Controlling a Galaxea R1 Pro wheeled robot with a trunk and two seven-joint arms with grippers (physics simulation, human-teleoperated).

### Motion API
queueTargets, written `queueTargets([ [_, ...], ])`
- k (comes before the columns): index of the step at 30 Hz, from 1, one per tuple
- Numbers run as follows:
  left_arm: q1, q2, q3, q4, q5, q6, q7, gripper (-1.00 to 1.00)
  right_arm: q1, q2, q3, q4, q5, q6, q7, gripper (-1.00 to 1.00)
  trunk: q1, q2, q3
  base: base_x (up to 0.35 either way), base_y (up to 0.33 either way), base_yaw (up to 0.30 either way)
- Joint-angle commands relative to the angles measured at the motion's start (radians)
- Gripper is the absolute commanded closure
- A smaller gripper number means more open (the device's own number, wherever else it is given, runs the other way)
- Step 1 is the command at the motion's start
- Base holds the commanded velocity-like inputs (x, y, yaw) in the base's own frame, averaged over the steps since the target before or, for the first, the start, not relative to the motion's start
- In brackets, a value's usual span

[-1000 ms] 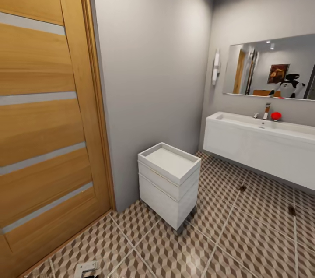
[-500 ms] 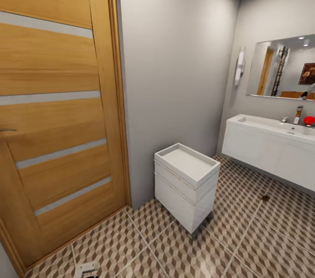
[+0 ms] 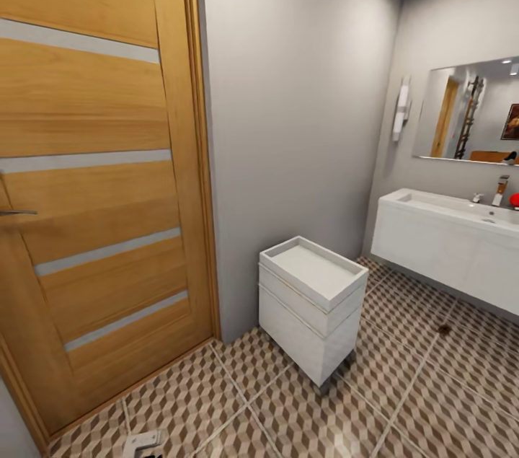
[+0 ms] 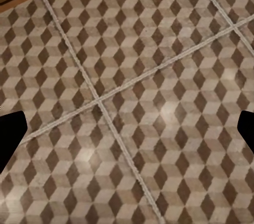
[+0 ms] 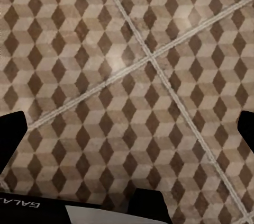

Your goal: Take the four mousetraps from the cabinet in the bathroom and place them on the bathroom floor. Make sure all four end up on the same floor surface, and ensure that at least two of them are either under or directly next to the same bathroom sink.

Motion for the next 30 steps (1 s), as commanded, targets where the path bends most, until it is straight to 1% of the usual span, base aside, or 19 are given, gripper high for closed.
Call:
queueTargets([
  [1,-0.001,0.000,-0.009,0.001,0.008,-0.003,0.002,-1.00,-0.002,0.000,0.007,0.003,0.004,-0.004,-0.006,-1.00,0.000,-0.001,-0.001,0.000,0.000,0.164],
  [9,0.000,0.000,-0.009,0.001,0.008,-0.003,0.003,-1.00,-0.002,-0.001,0.007,0.003,0.004,-0.004,-0.006,-1.00,0.000,-0.001,-0.001,0.000,0.000,0.232],
  [30,0.002,0.000,-0.008,0.001,0.009,-0.003,0.002,-1.00,-0.002,0.000,0.007,0.003,0.004,-0.004,-0.005,-1.00,0.000,-0.001,-0.001,0.000,0.000,0.274],
])
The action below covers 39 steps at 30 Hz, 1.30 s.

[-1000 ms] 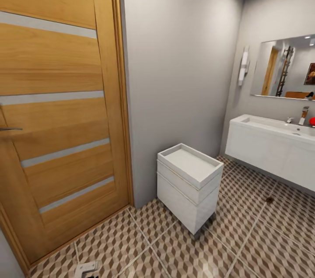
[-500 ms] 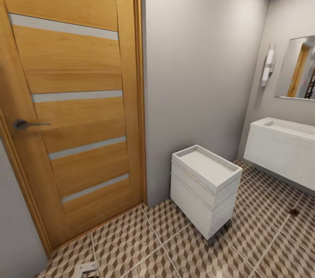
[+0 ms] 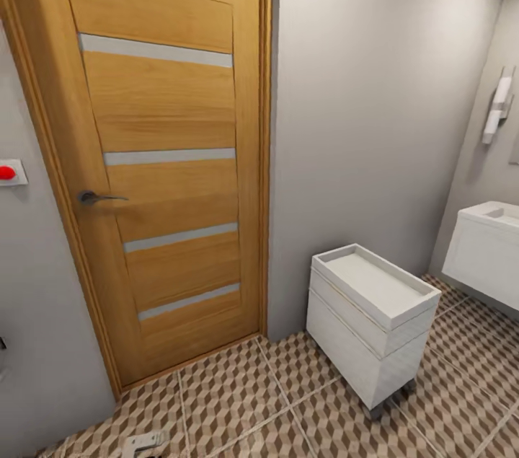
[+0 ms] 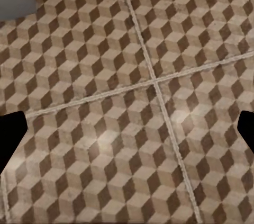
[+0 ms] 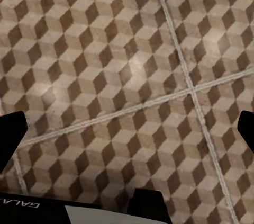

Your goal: Take the four mousetraps from the cabinet in the bathroom and place them on the bathroom floor. Make sure all four end up on the same floor surface, and ensure that at least two of them are either under or directly next to the same bathroom sink.

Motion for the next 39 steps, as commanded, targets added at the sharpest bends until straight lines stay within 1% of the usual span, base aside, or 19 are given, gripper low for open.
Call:
queueTargets([
  [1,-0.001,0.000,-0.008,0.001,0.008,-0.003,0.002,-1.00,-0.001,0.000,0.007,0.003,0.004,-0.004,-0.006,-1.00,0.000,-0.001,-0.001,0.000,0.000,0.276],
  [39,0.000,0.001,-0.009,0.001,0.009,-0.003,0.003,-1.00,-0.001,0.001,0.007,0.003,0.004,-0.005,-0.020,-1.00,0.000,-0.001,-0.001,0.000,0.000,0.276],
])
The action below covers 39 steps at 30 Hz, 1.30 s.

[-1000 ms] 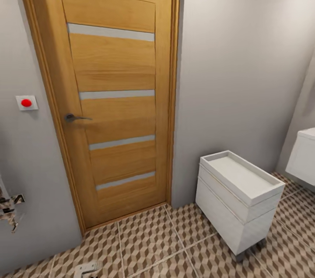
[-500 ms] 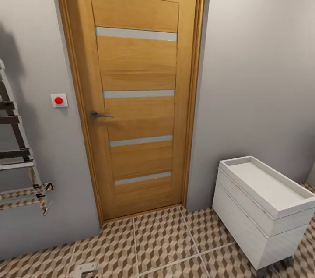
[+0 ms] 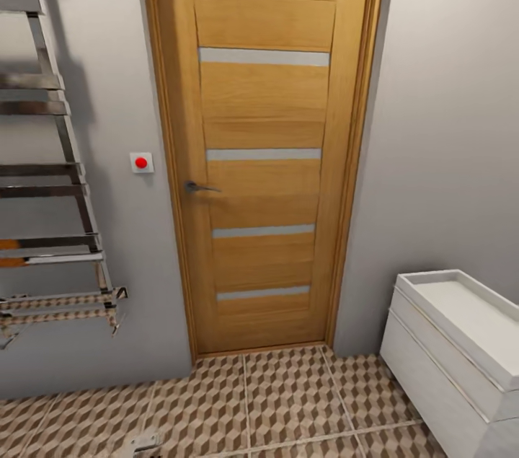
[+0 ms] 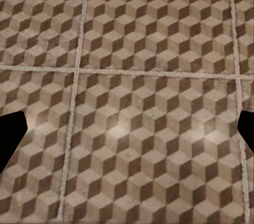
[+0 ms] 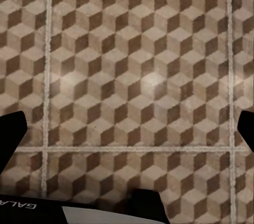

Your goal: Take the four mousetraps from the cabinet in the bathroom and place them on the bathroom floor. Make sure all four end up on the same floor surface, and ensure that at least two of them are either under or directly next to the same bathroom sink.

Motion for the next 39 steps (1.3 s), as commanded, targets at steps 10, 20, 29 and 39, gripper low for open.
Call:
queueTargets([
  [10,-0.001,0.000,-0.008,0.001,0.008,-0.002,0.003,-1.00,-0.001,0.000,0.007,0.003,0.004,-0.004,-0.006,-1.00,0.000,-0.001,-0.001,0.000,0.000,0.276],
  [20,0.000,0.000,-0.009,0.001,0.008,-0.002,0.002,-1.00,-0.002,0.000,0.007,0.003,0.004,-0.004,-0.007,-1.00,0.000,-0.001,-0.001,0.000,0.000,0.276],
  [29,-0.001,0.000,-0.009,0.001,0.008,-0.002,0.002,-1.00,-0.001,0.000,0.007,0.003,0.004,-0.004,-0.007,-1.00,0.000,-0.001,-0.001,0.000,0.000,0.276],
  [39,0.000,0.000,-0.009,0.001,0.008,-0.002,0.002,-1.00,-0.001,-0.001,0.007,0.003,0.004,-0.004,-0.004,-1.00,0.000,-0.001,-0.001,0.000,0.000,0.276],
])
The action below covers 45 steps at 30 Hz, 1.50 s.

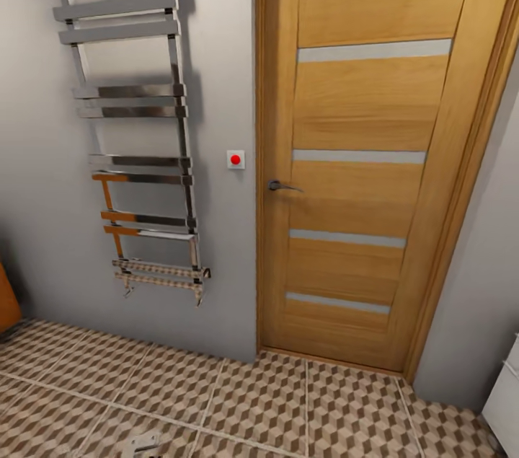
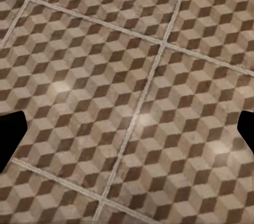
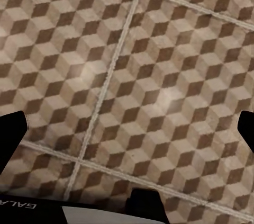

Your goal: Take the four mousetraps from the cabinet in the bathroom and place them on the bathroom floor. Make sure all four end up on the same floor surface, and ensure that at least two of them are either under or directly next to the same bathroom sink.

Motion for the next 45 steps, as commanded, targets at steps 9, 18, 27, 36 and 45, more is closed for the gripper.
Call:
queueTargets([
  [9,-0.001,0.000,-0.008,0.001,0.008,-0.003,0.002,-1.00,-0.001,0.000,0.007,0.003,0.004,-0.004,-0.002,-1.00,0.000,-0.001,-0.001,0.000,0.000,0.195],
  [18,-0.001,0.000,-0.009,0.001,0.008,-0.003,0.002,-1.00,-0.001,0.002,0.007,0.003,0.004,-0.001,-0.002,-1.00,0.000,-0.001,-0.001,0.000,0.000,0.032],
  [27,-0.001,0.000,-0.009,0.001,0.007,-0.003,0.002,-1.00,-0.002,0.001,0.007,0.003,0.004,0.000,-0.002,-1.00,0.000,-0.001,-0.001,0.000,0.000,0.184],
  [36,-0.001,0.000,-0.009,0.001,0.008,-0.003,0.002,-1.00,-0.002,0.000,0.007,0.003,0.004,0.000,-0.004,-1.00,0.000,-0.001,-0.001,0.000,0.000,0.264],
  [45,-0.001,0.000,-0.008,0.001,0.007,-0.003,0.002,-1.00,-0.002,0.000,0.007,0.003,0.004,0.000,-0.006,-1.00,0.000,-0.001,-0.001,0.000,0.000,0.274],
])
